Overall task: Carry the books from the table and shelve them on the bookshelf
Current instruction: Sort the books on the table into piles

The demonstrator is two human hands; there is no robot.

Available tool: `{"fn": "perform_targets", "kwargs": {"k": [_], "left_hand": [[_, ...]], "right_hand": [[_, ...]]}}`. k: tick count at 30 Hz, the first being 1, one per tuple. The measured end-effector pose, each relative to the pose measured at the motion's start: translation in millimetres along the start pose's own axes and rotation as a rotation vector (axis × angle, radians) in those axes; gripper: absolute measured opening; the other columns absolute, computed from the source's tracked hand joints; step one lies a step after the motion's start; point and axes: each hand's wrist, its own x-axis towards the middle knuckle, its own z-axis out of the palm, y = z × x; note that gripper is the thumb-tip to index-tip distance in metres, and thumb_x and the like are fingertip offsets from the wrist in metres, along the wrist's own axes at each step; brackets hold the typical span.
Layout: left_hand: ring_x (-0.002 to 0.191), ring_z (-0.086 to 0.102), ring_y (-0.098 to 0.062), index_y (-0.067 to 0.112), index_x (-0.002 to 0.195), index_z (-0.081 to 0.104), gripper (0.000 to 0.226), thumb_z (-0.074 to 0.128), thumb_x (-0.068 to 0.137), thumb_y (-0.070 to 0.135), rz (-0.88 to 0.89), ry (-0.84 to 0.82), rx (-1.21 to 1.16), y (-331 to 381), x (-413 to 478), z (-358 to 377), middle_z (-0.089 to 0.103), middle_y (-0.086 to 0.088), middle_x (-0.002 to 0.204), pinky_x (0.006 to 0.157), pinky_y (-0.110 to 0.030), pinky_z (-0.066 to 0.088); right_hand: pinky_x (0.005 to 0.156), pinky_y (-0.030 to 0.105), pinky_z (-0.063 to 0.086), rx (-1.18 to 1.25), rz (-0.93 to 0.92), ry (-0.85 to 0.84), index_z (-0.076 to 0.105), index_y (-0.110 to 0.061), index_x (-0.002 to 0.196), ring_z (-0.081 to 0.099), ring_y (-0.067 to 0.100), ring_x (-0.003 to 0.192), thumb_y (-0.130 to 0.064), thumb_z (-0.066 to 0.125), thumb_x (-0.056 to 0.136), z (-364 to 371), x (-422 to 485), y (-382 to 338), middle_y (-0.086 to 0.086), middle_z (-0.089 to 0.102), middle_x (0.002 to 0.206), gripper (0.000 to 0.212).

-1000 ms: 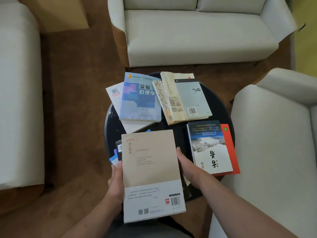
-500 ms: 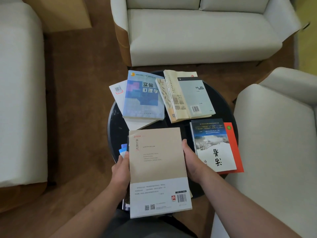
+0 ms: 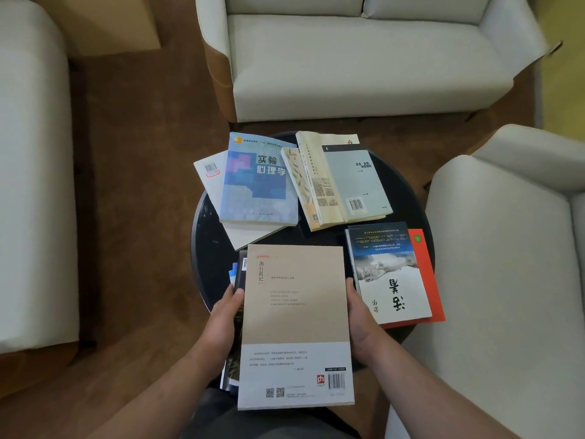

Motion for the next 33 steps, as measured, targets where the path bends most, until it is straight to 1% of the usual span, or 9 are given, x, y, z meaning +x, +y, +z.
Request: {"fn": "perform_targets", "kwargs": {"k": [3, 6, 10, 16, 19, 23, 25, 28, 33], "left_hand": [[0.107, 0.072, -0.029, 0.032, 0.125, 0.064, 0.047, 0.029, 0.105, 0.054, -0.046, -0.019, -0.002, 6.9, -1.5, 3.7, 0.075, -0.007, 0.114, 0.100, -0.052, 0.053], [0.104, 0.072, -0.029, 0.025, 0.122, 0.065, 0.056, 0.025, 0.102, 0.061, -0.073, -0.008, 0.034, 19.4, 3.6, 16.7, 0.075, -0.010, 0.112, 0.099, -0.053, 0.052], [0.107, 0.071, -0.032, 0.022, 0.127, 0.057, 0.084, 0.031, 0.077, 0.084, -0.146, 0.008, -0.043, 18.2, 16.9, 28.8, 0.068, -0.016, 0.122, 0.096, -0.055, 0.055], [0.109, 0.068, -0.042, 0.015, 0.130, 0.053, 0.062, 0.055, 0.086, 0.059, -0.103, 0.064, -0.179, 1.9, -3.0, 20.1, 0.064, -0.025, 0.126, 0.095, -0.062, 0.053], [0.113, 0.067, -0.043, 0.017, 0.122, 0.068, 0.051, 0.044, 0.099, 0.056, -0.176, 0.057, -0.277, 16.6, -2.3, 20.5, 0.072, -0.022, 0.118, 0.105, -0.062, 0.046], [0.104, 0.072, -0.038, 0.020, 0.112, 0.074, 0.064, 0.026, 0.103, 0.061, -0.112, 0.040, -0.248, 31.8, -0.2, 21.7, 0.076, -0.015, 0.110, 0.095, -0.055, 0.054], [0.093, 0.075, -0.035, 0.022, 0.098, 0.077, 0.065, 0.024, 0.104, 0.059, -0.093, 0.039, -0.221, 34.2, -0.4, 22.3, 0.077, -0.014, 0.103, 0.086, -0.050, 0.057], [0.090, 0.076, -0.032, 0.021, 0.104, 0.075, 0.066, 0.023, 0.103, 0.062, -0.105, -0.015, -0.130, 40.0, -4.1, 24.7, 0.078, -0.013, 0.101, 0.082, -0.045, 0.059], [0.098, 0.074, -0.037, 0.017, 0.111, 0.075, 0.065, 0.029, 0.102, 0.061, -0.136, -0.021, -0.163, 38.4, -4.5, 20.3, 0.076, -0.019, 0.110, 0.094, -0.051, 0.054]], "right_hand": [[0.054, 0.029, 0.057, 0.020, 0.020, -0.006, 0.073, -0.026, 0.041, 0.071, 0.014, 0.050, -0.055, 0.026, 0.105, 2.3, -3.7, 1.0, 0.002, 0.071, 0.058, 0.085], [0.068, 0.037, 0.054, 0.067, -0.021, 0.045, 0.074, -0.026, 0.047, 0.073, 0.017, 0.055, -0.056, 0.031, 0.105, -6.8, 5.2, 2.5, 0.001, 0.073, 0.059, 0.078], [0.060, 0.034, 0.055, 0.112, -0.018, 0.087, 0.072, -0.029, 0.043, 0.071, 0.016, 0.051, -0.057, 0.031, 0.105, -13.2, 5.2, -5.1, 0.000, 0.072, 0.057, 0.080], [0.081, 0.048, 0.058, 0.069, -0.011, 0.120, 0.083, -0.024, 0.075, 0.077, 0.033, 0.076, -0.066, 0.039, 0.099, -17.8, 10.6, -9.8, 0.016, 0.080, 0.094, 0.065], [0.076, 0.046, 0.058, 0.009, -0.024, 0.142, 0.082, -0.028, 0.067, 0.077, 0.028, 0.068, -0.061, 0.035, 0.102, -12.7, 11.1, -15.6, 0.012, 0.079, 0.081, 0.068], [0.093, 0.045, 0.056, -0.216, 0.020, 0.081, 0.072, -0.022, 0.118, 0.072, 0.033, 0.103, -0.075, 0.023, 0.097, 7.9, 20.3, -22.1, 0.013, 0.078, 0.104, 0.075], [0.095, 0.045, 0.055, -0.240, 0.045, 0.073, 0.071, -0.022, 0.119, 0.071, 0.033, 0.105, -0.077, 0.022, 0.096, 11.5, 26.1, -20.5, 0.012, 0.078, 0.104, 0.077], [0.105, 0.053, 0.050, -0.188, 0.036, 0.067, 0.072, -0.022, 0.122, 0.069, 0.036, 0.112, -0.074, 0.023, 0.097, 0.8, 25.1, -16.9, 0.015, 0.077, 0.114, 0.076], [0.099, 0.054, 0.052, -0.042, 0.019, 0.049, 0.083, -0.024, 0.094, 0.072, 0.040, 0.101, -0.071, 0.028, 0.098, -12.3, 20.9, -14.0, 0.016, 0.079, 0.103, 0.072]]}}
